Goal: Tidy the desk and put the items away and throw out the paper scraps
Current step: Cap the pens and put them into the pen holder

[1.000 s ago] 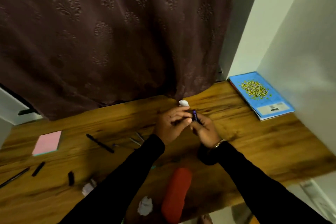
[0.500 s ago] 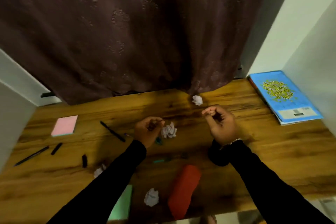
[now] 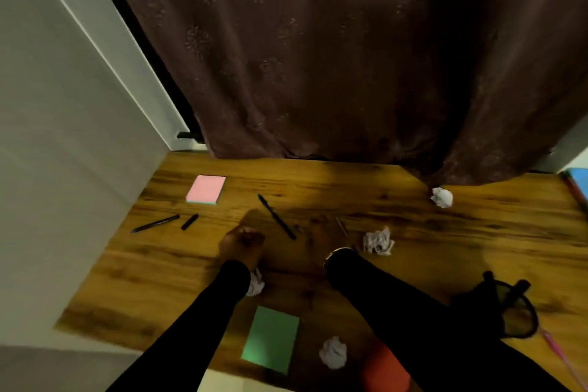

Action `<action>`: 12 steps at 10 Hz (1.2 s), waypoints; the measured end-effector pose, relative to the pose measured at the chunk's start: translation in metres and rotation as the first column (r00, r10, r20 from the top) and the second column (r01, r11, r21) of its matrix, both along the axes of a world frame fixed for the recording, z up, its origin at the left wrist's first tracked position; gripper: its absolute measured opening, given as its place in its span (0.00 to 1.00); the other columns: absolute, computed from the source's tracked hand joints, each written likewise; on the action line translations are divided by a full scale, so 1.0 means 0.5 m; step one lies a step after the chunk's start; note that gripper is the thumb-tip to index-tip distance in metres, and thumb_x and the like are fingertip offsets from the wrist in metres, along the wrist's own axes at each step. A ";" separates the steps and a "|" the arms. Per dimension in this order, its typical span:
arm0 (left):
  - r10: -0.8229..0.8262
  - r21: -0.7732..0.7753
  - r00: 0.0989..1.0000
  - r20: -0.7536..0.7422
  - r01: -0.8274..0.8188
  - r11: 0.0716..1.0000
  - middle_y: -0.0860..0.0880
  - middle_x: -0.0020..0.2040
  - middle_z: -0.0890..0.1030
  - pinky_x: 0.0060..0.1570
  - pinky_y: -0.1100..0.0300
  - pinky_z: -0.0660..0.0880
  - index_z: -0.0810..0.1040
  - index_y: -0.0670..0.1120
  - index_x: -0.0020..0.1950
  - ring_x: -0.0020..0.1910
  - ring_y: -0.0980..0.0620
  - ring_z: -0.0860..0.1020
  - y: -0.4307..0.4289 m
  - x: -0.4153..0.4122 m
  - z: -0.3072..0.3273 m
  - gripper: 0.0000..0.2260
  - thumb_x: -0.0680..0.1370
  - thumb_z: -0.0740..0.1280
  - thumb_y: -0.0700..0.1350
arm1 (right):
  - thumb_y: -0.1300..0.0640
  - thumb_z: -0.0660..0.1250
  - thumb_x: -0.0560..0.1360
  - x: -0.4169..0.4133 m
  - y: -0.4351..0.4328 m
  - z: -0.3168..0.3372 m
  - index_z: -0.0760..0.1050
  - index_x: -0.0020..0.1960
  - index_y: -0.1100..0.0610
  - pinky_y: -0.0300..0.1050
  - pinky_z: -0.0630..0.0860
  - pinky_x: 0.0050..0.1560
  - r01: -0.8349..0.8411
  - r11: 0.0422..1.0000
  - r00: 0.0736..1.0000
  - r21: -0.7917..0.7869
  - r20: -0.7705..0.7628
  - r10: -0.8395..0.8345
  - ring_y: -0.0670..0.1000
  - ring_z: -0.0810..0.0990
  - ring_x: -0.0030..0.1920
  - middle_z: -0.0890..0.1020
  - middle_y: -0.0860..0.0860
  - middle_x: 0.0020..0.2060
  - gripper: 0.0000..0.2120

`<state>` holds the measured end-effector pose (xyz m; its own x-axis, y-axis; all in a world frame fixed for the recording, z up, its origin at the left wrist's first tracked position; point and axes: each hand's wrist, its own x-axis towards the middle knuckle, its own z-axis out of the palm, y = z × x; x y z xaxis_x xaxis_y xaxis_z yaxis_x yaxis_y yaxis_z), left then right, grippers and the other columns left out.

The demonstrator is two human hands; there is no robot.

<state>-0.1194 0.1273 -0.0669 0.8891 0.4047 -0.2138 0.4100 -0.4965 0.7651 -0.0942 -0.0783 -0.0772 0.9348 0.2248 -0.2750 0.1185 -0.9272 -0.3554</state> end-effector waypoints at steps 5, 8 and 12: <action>0.177 0.035 0.984 0.039 -0.178 0.983 0.53 0.34 0.82 0.45 0.60 0.78 0.77 0.51 0.32 0.38 0.50 0.83 0.190 0.025 -0.028 0.10 0.70 0.75 0.46 | 0.52 0.61 0.78 0.048 0.070 -0.047 0.66 0.73 0.49 0.53 0.70 0.68 0.130 0.990 0.991 0.058 0.020 -0.131 0.58 0.72 0.68 0.72 0.54 0.70 0.23; 0.166 0.185 0.984 -0.064 -0.152 0.971 0.48 0.43 0.85 0.50 0.55 0.79 0.82 0.49 0.44 0.46 0.44 0.83 0.286 0.075 -0.017 0.15 0.70 0.69 0.60 | 0.52 0.57 0.80 -0.005 0.066 0.028 0.65 0.55 0.48 0.51 0.70 0.28 0.183 0.898 0.930 0.400 0.226 -0.290 0.57 0.80 0.34 0.83 0.54 0.40 0.04; -0.967 0.385 0.245 -0.073 0.901 0.200 0.43 0.71 0.73 0.66 0.53 0.72 0.73 0.50 0.72 0.68 0.44 0.72 -0.226 0.119 0.002 0.26 0.74 0.72 0.42 | 0.42 0.59 0.77 -0.109 -0.204 0.058 0.68 0.38 0.54 0.47 0.69 0.32 0.409 0.694 0.650 0.592 0.345 -0.678 0.50 0.74 0.28 0.71 0.47 0.25 0.17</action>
<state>-0.0600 0.0145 -0.0658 0.6593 -0.7444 -0.1058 -0.6201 -0.6179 0.4834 -0.1486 -0.1804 -0.0483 0.8754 -0.4104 0.2553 -0.0751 -0.6373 -0.7670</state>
